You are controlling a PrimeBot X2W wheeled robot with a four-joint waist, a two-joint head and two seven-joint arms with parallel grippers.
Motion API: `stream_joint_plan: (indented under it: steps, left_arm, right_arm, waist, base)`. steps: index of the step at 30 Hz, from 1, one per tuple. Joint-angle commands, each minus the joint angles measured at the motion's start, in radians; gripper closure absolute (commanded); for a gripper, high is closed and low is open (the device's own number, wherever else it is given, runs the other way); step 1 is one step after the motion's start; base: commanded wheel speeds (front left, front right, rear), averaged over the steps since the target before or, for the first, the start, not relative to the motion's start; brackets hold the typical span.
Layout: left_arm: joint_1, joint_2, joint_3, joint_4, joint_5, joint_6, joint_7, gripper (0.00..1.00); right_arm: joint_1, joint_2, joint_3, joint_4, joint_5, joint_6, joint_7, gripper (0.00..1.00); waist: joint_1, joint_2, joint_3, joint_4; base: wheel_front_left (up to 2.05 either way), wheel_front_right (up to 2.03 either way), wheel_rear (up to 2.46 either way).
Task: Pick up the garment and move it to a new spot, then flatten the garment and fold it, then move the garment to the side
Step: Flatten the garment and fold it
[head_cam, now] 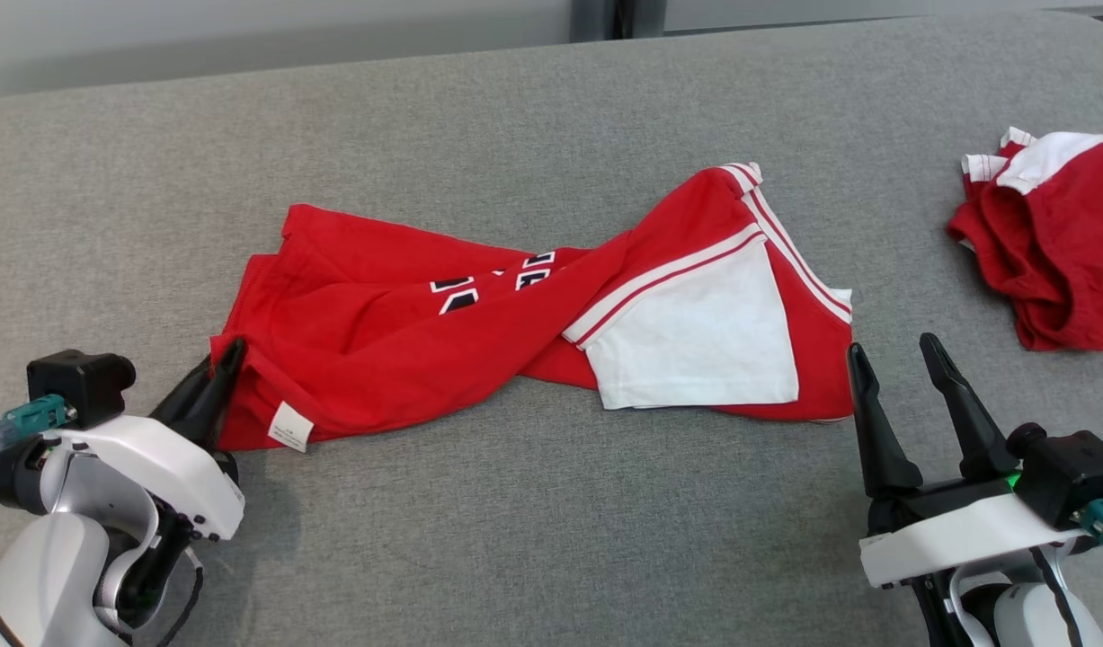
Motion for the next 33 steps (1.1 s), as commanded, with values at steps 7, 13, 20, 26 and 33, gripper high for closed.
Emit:
stream_joint_plan:
  steps: [7,13,20,26,33]
  left_arm:
    - [-0.071,-0.046,0.044,0.138,0.015,0.030,-0.164,0.00]
    - [-0.025,-0.078,0.084,0.107,0.067,0.114,-0.303,0.00]
    - [0.064,-0.120,0.175,-0.109,0.180,0.196,-0.329,0.00]
    - [0.182,-0.162,0.211,-0.274,0.283,0.213,-0.329,0.00]
    - [0.298,-0.165,0.178,-0.348,0.355,0.210,-0.330,0.00]
  right_arm:
    - [-0.021,0.002,-0.012,0.009,0.004,0.000,-0.025,0.00]
    - [-0.026,0.002,-0.019,-0.003,-0.008,0.000,-0.035,0.00]
    - [-0.014,-0.006,-0.029,-0.018,-0.034,0.000,-0.027,0.00]
    - [0.003,-0.013,-0.034,-0.020,-0.048,0.000,-0.013,0.00]
    - [0.047,-0.022,-0.049,-0.012,-0.053,0.000,0.007,0.00]
  waist:
    - [0.0000,0.0000,0.033,-0.021]
    - [0.0000,0.0000,0.025,0.023]
    - [0.0000,0.0000,-0.019,0.078]
    - [0.0000,0.0000,-0.067,0.104]
    - [0.0000,0.0000,-0.128,0.125]
  base:
    - [0.00,0.00,0.00]
    - [0.00,0.00,0.00]
    - [0.00,0.00,0.00]
    - [0.00,0.00,0.00]
    - [0.00,0.00,0.00]
